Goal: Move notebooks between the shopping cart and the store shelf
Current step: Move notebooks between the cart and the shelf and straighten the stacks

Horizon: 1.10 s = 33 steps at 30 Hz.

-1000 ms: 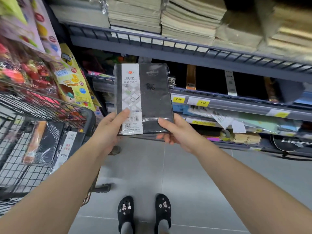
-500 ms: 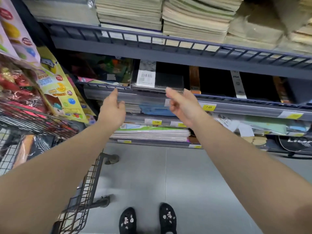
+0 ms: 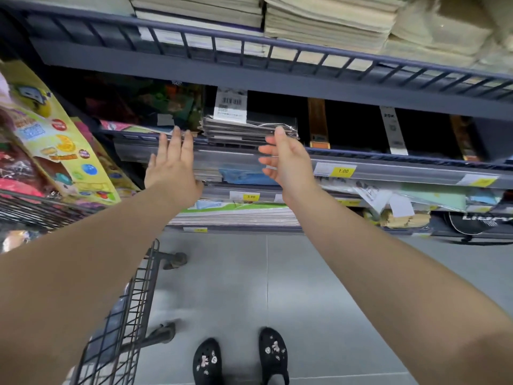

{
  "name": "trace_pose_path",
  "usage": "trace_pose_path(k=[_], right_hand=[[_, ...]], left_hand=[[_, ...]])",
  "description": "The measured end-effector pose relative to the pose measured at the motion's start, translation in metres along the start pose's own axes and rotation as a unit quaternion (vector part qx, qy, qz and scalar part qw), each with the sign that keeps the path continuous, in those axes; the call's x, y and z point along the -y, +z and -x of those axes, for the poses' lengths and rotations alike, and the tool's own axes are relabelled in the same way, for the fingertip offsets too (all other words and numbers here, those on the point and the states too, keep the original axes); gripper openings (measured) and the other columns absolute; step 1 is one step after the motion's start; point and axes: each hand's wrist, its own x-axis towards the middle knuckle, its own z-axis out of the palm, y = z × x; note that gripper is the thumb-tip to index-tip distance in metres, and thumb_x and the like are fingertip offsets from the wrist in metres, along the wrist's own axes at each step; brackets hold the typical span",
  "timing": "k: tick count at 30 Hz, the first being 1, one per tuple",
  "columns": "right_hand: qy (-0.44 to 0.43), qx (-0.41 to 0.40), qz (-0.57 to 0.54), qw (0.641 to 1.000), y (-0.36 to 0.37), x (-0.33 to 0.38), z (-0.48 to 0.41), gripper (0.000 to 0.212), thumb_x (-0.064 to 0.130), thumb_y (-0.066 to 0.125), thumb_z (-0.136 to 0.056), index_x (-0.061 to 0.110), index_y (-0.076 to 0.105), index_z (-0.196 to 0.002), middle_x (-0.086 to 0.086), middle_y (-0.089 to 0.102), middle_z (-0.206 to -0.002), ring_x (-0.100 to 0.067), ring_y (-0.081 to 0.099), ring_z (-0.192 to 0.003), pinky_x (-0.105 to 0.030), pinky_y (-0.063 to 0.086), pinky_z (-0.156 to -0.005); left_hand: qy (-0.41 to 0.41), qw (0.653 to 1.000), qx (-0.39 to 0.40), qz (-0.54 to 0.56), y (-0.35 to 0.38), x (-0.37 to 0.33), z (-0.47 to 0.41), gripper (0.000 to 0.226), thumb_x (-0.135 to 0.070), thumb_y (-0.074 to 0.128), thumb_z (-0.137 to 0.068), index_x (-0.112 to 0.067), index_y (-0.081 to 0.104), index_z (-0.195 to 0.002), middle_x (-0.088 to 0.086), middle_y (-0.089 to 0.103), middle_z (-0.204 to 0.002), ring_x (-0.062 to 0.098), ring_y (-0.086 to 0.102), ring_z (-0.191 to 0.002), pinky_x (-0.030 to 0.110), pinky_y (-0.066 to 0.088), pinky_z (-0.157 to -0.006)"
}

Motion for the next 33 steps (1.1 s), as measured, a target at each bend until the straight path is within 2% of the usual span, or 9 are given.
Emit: trace_pose_path(k=[6, 10, 12, 14, 16, 18, 22, 26, 33], right_hand=[[0.030, -0.020, 0.046, 0.998, 0.006, 0.004, -0.003, 0.034, 0.048, 0.047, -0.095, 0.020, 0.061, -0.082, 0.001, 0.064, -0.088, -0.010, 0.058, -0.068, -0.021, 0.048, -0.057], [0.057, 0.043, 0.183, 0.980, -0.008, -0.002, 0.026, 0.041, 0.045, 0.049, -0.094, 0.007, 0.061, -0.104, -0.015, 0.063, -0.117, -0.024, 0.063, -0.094, -0.034, 0.053, -0.083], [0.055, 0.064, 0.249, 0.965, -0.015, -0.002, 0.046, 0.051, 0.046, 0.050, -0.094, 0.001, 0.058, -0.115, -0.016, 0.063, -0.115, -0.031, 0.061, -0.107, -0.040, 0.049, -0.095], [0.040, 0.094, 0.296, 0.950, -0.019, 0.002, 0.070, 0.043, 0.045, 0.052, -0.093, 0.009, 0.060, -0.114, 0.000, 0.061, -0.100, -0.019, 0.058, -0.102, -0.029, 0.043, -0.091], [0.037, 0.121, 0.332, 0.935, -0.020, 0.006, 0.095, 0.041, 0.044, 0.056, -0.091, 0.013, 0.059, -0.117, 0.004, 0.059, -0.106, -0.015, 0.055, -0.103, -0.024, 0.038, -0.088], [0.019, 0.150, 0.391, 0.908, -0.020, 0.007, 0.119, 0.044, 0.046, 0.058, -0.089, 0.017, 0.057, -0.123, 0.001, 0.060, -0.120, -0.017, 0.056, -0.110, -0.025, 0.040, -0.092], [-0.077, 0.219, 0.547, 0.804, -0.015, 0.000, 0.164, 0.052, 0.043, 0.057, -0.090, 0.019, 0.050, -0.135, -0.003, 0.051, -0.140, -0.023, 0.047, -0.129, -0.029, 0.037, -0.102], [-0.140, 0.256, 0.566, 0.771, 0.001, -0.016, 0.210, 0.048, 0.040, 0.059, -0.090, 0.022, 0.052, -0.134, -0.003, 0.050, -0.142, -0.024, 0.044, -0.132, -0.033, 0.036, -0.107], [-0.207, 0.334, 0.568, 0.724, 0.051, -0.036, 0.278, 0.045, 0.037, 0.059, -0.089, 0.025, 0.053, -0.133, -0.002, 0.052, -0.140, -0.024, 0.046, -0.129, -0.035, 0.038, -0.105]], left_hand=[[0.009, 0.999, 0.032, 0.003, -0.007, 0.003, 0.003, 0.098, -0.034, 0.058, -0.088, -0.018, -0.015, -0.150, 0.003, -0.019, -0.159, 0.028, -0.013, -0.147, 0.046, 0.011, -0.119], [0.013, 0.993, 0.118, 0.004, -0.029, 0.000, 0.022, 0.085, -0.039, 0.050, -0.093, -0.020, -0.008, -0.153, 0.000, -0.017, -0.160, 0.027, -0.011, -0.147, 0.049, 0.009, -0.119], [0.027, 0.989, 0.144, -0.009, -0.038, 0.002, 0.047, 0.080, -0.040, 0.049, -0.093, -0.024, 0.000, -0.153, -0.002, -0.016, -0.160, 0.026, -0.011, -0.147, 0.050, 0.007, -0.118], [0.040, 0.989, 0.143, -0.016, -0.045, 0.007, 0.079, 0.075, -0.040, 0.051, -0.092, -0.025, 0.009, -0.152, 0.000, -0.014, -0.160, 0.026, -0.009, -0.148, 0.050, 0.008, -0.118], [0.039, 0.992, 0.121, -0.013, -0.051, 0.015, 0.112, 0.074, -0.040, 0.053, -0.091, -0.025, 0.013, -0.151, 0.002, -0.010, -0.161, 0.027, -0.005, -0.148, 0.050, 0.012, -0.118], [0.036, 0.996, 0.086, -0.009, -0.055, 0.024, 0.147, 0.072, -0.038, 0.053, -0.091, -0.024, 0.016, -0.150, 0.004, -0.005, -0.161, 0.027, -0.001, -0.148, 0.050, 0.014, -0.117], [-0.008, 0.997, 0.080, 0.002, -0.050, 0.044, 0.223, 0.076, -0.041, 0.051, -0.089, -0.025, 0.010, -0.151, 0.004, -0.002, -0.161, 0.027, 0.001, -0.148, 0.050, 0.015, -0.116], [-0.103, 0.988, 0.111, 0.039, -0.037, 0.065, 0.295, 0.081, -0.047, 0.054, -0.086, -0.024, 0.010, -0.151, 0.004, -0.002, -0.161, 0.027, 0.000, -0.147, 0.052, 0.012, -0.116], [-0.192, 0.976, 0.076, 0.064, -0.035, 0.105, 0.385, 0.078, -0.044, 0.049, -0.091, -0.023, 0.005, -0.152, 0.003, -0.001, -0.161, 0.026, 0.003, -0.148, 0.049, 0.015, -0.117]])
